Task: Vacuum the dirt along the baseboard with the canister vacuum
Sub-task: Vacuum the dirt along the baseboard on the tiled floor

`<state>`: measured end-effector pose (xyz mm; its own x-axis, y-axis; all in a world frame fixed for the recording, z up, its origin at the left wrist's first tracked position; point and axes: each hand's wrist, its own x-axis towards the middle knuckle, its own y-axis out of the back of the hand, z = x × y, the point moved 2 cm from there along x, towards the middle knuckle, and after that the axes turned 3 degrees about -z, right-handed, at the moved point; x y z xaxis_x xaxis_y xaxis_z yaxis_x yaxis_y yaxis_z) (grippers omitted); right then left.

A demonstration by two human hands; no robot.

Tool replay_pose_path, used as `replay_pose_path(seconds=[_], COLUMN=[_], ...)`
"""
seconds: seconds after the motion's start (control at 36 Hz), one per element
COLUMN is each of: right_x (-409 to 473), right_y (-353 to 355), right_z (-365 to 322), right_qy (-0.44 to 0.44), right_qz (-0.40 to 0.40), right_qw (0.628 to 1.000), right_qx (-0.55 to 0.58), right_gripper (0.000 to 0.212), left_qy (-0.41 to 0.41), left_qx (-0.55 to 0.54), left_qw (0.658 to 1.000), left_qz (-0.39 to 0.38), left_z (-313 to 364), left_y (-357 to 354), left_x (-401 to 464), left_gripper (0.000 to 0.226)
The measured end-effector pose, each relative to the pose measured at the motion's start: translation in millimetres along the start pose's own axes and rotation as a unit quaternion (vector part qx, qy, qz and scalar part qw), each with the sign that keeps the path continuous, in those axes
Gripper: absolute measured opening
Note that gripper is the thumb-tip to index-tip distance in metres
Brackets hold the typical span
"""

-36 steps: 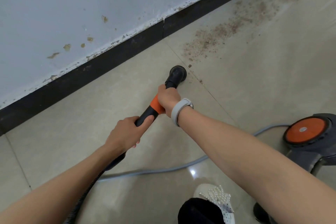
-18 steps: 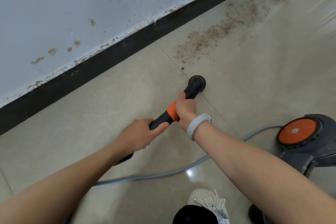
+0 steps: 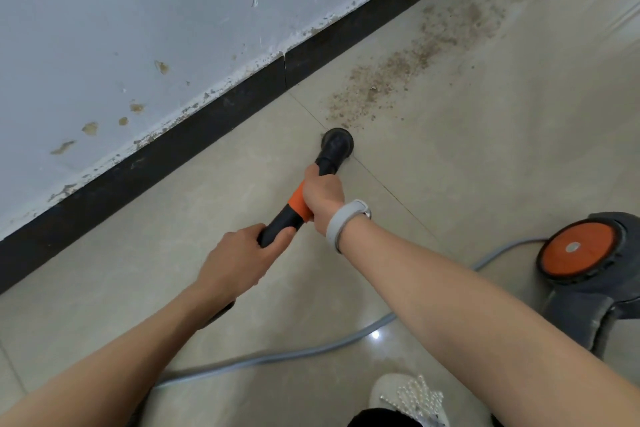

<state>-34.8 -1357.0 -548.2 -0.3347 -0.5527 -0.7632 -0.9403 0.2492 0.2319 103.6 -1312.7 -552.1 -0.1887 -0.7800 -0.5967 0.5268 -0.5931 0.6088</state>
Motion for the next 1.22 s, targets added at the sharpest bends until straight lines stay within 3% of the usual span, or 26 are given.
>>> replay_pose_path(seconds=[0.19, 0.53, 0.89, 1.06, 1.22], right_x=[10, 20, -18, -18, -1], right_y=[35, 9, -3, -21, -58], right_z=[30, -13, 82, 73, 42], right_qy=[-0.032, 0.000, -0.019, -0.029, -0.007], right_qz=[0.068, 0.013, 0.045, -0.019, -0.092], right_qw=[0.997, 0.999, 0.995, 0.978, 0.979], right_qx=[0.031, 0.051, 0.092, 0.204, 0.179], right_gripper=[0.048, 0.048, 0.040, 0.031, 0.044], left_qy=[-0.038, -0.006, 0.008, 0.023, 0.046], left_qx=[0.033, 0.023, 0.054, 0.042, 0.009], left_qw=[0.997, 1.000, 0.997, 0.999, 0.998], left_qz=[-0.057, 0.006, -0.046, -0.020, 0.040], left_z=[17, 20, -24, -34, -41], left_y=[-23, 10, -26, -13, 12], left_x=[-3, 16, -49, -41, -16], left_gripper=[0.052, 0.051, 0.039, 0.045, 0.051])
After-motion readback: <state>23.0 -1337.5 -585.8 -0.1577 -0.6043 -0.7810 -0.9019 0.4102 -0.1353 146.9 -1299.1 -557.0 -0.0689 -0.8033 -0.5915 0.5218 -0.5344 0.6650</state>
